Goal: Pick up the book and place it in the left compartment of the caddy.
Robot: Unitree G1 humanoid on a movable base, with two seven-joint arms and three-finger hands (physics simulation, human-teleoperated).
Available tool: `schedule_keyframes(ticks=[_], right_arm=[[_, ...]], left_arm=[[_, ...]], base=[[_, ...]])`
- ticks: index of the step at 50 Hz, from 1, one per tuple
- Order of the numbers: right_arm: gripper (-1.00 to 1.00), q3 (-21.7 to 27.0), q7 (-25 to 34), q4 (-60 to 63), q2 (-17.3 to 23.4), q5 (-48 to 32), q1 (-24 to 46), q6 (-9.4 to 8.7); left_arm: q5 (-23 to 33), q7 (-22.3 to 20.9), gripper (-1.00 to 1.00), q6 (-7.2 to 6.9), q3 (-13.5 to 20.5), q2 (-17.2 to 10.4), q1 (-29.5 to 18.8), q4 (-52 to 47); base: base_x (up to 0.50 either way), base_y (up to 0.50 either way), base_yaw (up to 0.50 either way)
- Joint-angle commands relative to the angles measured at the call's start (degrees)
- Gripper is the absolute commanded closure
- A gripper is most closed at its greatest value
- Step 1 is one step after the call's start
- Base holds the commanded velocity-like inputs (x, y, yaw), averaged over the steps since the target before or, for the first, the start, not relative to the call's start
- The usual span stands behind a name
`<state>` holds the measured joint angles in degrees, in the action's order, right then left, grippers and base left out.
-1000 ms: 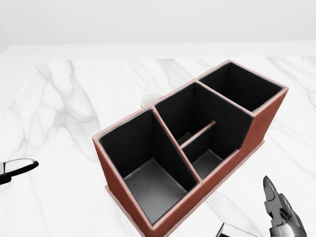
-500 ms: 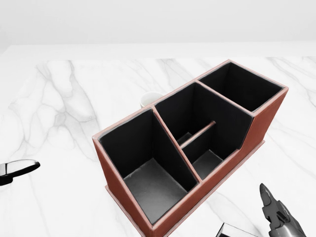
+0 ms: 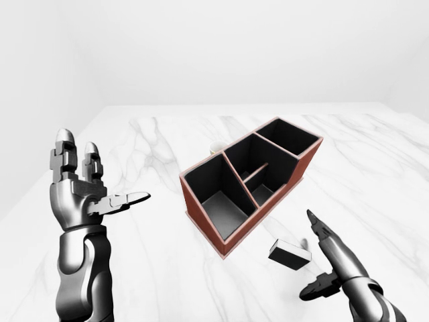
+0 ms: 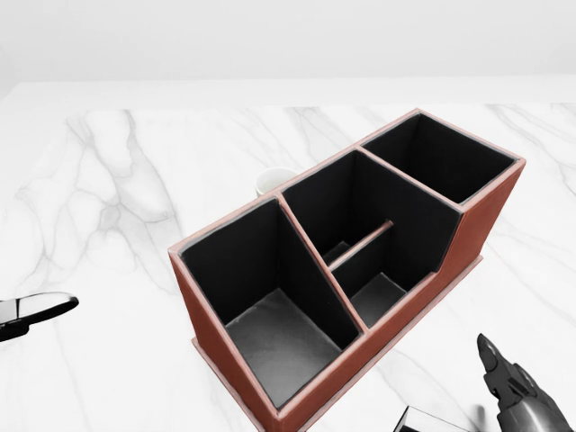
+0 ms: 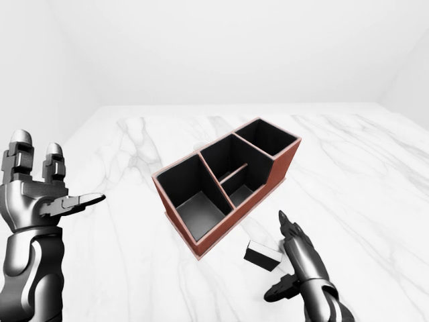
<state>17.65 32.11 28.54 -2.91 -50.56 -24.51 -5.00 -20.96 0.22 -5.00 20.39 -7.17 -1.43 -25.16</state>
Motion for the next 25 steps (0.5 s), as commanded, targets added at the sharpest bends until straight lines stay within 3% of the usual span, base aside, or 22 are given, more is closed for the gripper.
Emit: schedule_keyframes(ticks=[1,25], right_arm=[[-1.00,0.99,3.09,-1.77,1.55,-2.76,3.10,0.00],[-1.00,-1.37,3.80,-6.86,4.58,-1.85,6.75,0.00]], left_arm=[[0.25,-0.16,-1.00,0.00,-0.08,0.06,-0.08,0.66],[0.64,-0.10,-1.00,0.00,-0.31,-0.14,-0.35,1.70]], base=[[0.00,0.00,0.00],[0.00,0.00,0.00]])
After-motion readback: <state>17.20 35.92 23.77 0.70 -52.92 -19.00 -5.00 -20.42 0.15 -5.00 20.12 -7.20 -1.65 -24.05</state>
